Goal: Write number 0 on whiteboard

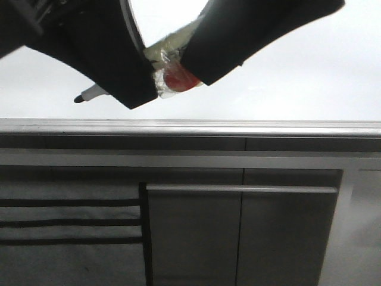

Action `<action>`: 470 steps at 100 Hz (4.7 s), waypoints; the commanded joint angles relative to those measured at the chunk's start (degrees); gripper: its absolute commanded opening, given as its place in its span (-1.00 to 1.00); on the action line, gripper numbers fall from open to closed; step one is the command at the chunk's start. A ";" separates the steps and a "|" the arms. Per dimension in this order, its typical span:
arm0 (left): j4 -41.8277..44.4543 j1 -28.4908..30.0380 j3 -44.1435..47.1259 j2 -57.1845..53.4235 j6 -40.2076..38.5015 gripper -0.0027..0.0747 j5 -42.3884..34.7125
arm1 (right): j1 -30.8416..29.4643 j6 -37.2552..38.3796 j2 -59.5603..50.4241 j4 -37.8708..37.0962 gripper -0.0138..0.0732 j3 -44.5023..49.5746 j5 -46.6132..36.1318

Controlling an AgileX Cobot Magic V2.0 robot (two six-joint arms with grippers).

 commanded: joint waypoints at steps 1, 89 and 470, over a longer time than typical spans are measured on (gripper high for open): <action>-0.62 -0.38 -1.97 -1.44 -0.25 -0.98 -2.86 | 0.11 -0.58 -2.14 1.84 -0.13 -1.94 -1.73; -1.23 1.51 -1.97 -4.56 -5.79 0.30 -3.79 | -2.53 0.11 -5.01 5.06 -0.70 -1.84 -1.05; -14.92 0.55 2.68 -2.57 1.64 -0.75 -23.44 | -11.75 -18.29 -9.57 4.51 -0.70 -5.37 12.08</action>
